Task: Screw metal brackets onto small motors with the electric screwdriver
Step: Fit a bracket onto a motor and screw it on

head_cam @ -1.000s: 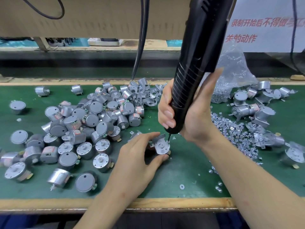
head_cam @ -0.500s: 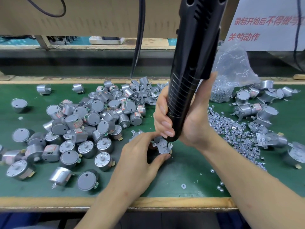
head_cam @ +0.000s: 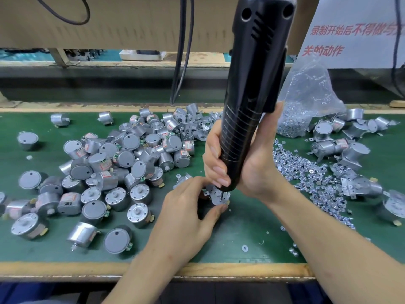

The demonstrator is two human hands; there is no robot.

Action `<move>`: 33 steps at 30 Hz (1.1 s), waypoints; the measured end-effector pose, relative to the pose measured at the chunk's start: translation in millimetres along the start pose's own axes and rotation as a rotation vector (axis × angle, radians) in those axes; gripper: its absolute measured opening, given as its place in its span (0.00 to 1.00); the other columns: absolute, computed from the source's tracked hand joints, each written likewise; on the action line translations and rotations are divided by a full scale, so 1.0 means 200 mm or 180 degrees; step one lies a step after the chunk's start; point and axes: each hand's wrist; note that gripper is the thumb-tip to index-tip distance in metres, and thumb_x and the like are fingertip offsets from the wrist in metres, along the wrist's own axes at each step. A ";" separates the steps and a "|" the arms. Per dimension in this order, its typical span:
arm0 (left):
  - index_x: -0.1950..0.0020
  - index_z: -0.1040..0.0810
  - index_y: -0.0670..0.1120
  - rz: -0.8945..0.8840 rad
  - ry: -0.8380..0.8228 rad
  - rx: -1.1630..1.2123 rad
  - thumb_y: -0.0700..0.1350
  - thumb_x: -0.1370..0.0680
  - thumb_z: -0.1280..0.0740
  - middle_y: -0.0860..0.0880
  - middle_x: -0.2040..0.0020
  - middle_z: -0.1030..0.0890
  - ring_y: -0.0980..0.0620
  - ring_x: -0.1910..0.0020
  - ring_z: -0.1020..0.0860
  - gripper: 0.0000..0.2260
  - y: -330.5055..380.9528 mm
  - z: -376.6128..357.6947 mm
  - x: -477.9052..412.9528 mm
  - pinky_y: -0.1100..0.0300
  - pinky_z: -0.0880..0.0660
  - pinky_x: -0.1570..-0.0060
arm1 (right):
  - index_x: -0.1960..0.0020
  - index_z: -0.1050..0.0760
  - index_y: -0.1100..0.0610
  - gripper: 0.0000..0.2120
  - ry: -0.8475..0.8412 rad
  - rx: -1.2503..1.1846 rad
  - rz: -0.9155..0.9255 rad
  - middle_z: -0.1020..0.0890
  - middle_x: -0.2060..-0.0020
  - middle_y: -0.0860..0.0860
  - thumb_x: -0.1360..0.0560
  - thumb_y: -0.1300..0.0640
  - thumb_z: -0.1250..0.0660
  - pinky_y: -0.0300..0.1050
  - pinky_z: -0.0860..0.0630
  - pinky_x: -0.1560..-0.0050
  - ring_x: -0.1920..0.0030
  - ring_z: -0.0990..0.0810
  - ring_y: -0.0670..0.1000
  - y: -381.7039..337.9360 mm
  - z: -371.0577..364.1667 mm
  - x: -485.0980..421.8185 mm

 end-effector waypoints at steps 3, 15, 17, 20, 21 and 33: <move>0.50 0.24 0.53 -0.0015 0.0005 0.0003 0.47 0.29 0.23 0.59 0.58 0.21 0.61 0.58 0.25 0.13 0.00 0.00 0.00 0.73 0.33 0.56 | 0.67 0.32 0.55 0.37 -0.0047 0.0045 -0.0004 0.28 0.77 0.48 0.37 0.19 0.43 0.37 0.31 0.74 0.80 0.31 0.47 0.00 0.00 0.00; 0.53 0.34 0.60 -0.0078 0.0009 -0.0081 0.46 0.31 0.21 0.63 0.60 0.25 0.60 0.59 0.27 0.22 0.00 -0.01 0.00 0.66 0.33 0.59 | 0.64 0.29 0.53 0.35 -0.0164 0.0200 0.0040 0.27 0.76 0.47 0.34 0.19 0.45 0.36 0.31 0.74 0.80 0.31 0.45 0.03 -0.02 0.00; 0.54 0.37 0.64 -0.0126 0.0026 -0.0110 0.43 0.32 0.22 0.69 0.59 0.27 0.67 0.59 0.29 0.26 0.00 -0.02 0.00 0.73 0.36 0.57 | 0.64 0.28 0.53 0.35 -0.0151 0.0192 0.0032 0.28 0.76 0.47 0.34 0.19 0.44 0.35 0.31 0.75 0.80 0.31 0.45 0.03 -0.02 0.00; 0.55 0.36 0.66 -0.0181 0.0054 -0.0113 0.42 0.33 0.21 0.76 0.53 0.30 0.74 0.57 0.31 0.27 0.00 -0.02 -0.01 0.79 0.38 0.54 | 0.64 0.26 0.52 0.34 -0.0139 0.0223 0.0027 0.28 0.77 0.47 0.33 0.19 0.43 0.35 0.32 0.75 0.81 0.32 0.45 0.03 -0.02 0.00; 0.55 0.36 0.66 -0.0182 0.0070 -0.0115 0.42 0.33 0.21 0.77 0.52 0.30 0.75 0.57 0.31 0.28 0.01 -0.02 -0.01 0.79 0.38 0.54 | 0.63 0.25 0.51 0.34 -0.0137 0.0205 0.0029 0.27 0.77 0.47 0.33 0.19 0.43 0.35 0.32 0.75 0.81 0.32 0.45 0.03 -0.02 0.00; 0.56 0.35 0.66 -0.0170 0.0113 -0.0120 0.43 0.33 0.22 0.74 0.56 0.27 0.73 0.60 0.30 0.26 -0.01 -0.03 -0.01 0.77 0.37 0.57 | 0.65 0.26 0.52 0.35 -0.0081 0.0244 -0.0059 0.27 0.77 0.48 0.34 0.18 0.42 0.36 0.31 0.75 0.81 0.32 0.47 0.04 -0.02 -0.01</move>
Point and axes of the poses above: each hand's wrist, its own x-axis away from the middle knuckle, its own z-axis out of the back of the hand, y = z × x
